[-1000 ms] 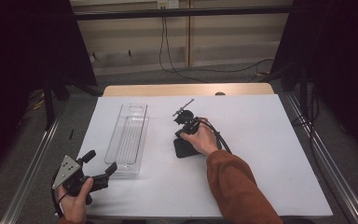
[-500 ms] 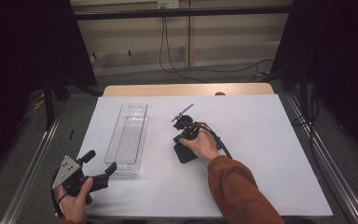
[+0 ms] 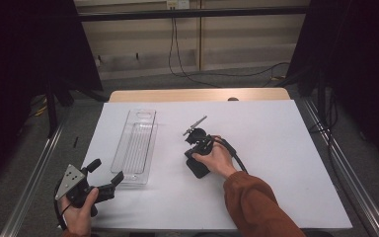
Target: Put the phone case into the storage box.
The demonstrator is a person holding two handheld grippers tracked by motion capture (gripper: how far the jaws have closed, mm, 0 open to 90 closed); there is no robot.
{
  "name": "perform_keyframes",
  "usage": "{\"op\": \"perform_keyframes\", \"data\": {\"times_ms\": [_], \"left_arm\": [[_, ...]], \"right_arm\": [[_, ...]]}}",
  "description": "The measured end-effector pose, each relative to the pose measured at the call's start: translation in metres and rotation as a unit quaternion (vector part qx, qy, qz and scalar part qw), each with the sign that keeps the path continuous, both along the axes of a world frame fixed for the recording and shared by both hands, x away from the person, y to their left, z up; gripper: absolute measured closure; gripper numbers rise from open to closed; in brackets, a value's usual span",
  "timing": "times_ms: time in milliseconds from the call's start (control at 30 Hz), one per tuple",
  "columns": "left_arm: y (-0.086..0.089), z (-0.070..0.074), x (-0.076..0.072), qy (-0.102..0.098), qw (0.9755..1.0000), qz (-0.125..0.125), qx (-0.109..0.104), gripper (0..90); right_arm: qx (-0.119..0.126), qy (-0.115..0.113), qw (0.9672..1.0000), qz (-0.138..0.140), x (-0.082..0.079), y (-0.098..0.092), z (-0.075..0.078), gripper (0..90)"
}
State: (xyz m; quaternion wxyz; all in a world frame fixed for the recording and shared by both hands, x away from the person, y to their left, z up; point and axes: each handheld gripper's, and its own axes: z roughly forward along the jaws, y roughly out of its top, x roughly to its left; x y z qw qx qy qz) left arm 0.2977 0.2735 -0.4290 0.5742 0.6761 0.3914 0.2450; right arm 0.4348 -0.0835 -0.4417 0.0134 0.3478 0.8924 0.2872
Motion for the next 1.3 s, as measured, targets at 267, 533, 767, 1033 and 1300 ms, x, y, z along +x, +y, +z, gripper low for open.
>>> {"op": "perform_keyframes", "data": {"times_ms": [267, 533, 767, 1033, 1300], "left_arm": [[0.0, 0.0, 0.0, 0.0, 1.0, 0.002, 0.0, 3.6], [0.0, 0.0, 0.0, 0.001, 1.0, 0.003, -0.001, 3.6], [0.0, 0.0, 0.001, 0.001, 1.0, 0.003, -0.001, 3.6], [0.0, 0.0, 0.001, 0.001, 1.0, 0.004, -0.001, 3.6], [-0.001, 0.0, 0.001, 0.001, 1.0, 0.005, 0.0, 3.6]], "right_arm": [[0.003, 0.002, 1.0, 0.005, -0.01, -0.006, 0.0, 90.0], [0.0, 0.006, 0.9999, 0.01, -0.021, -0.01, 0.001, 90.0], [0.003, 0.007, 0.9999, 0.012, -0.03, -0.019, 0.001, 90.0], [0.006, 0.01, 0.9998, 0.015, -0.042, -0.029, 0.001, 90.0], [0.007, 0.01, 0.9998, 0.016, -0.057, -0.044, 0.002, 90.0]]}}
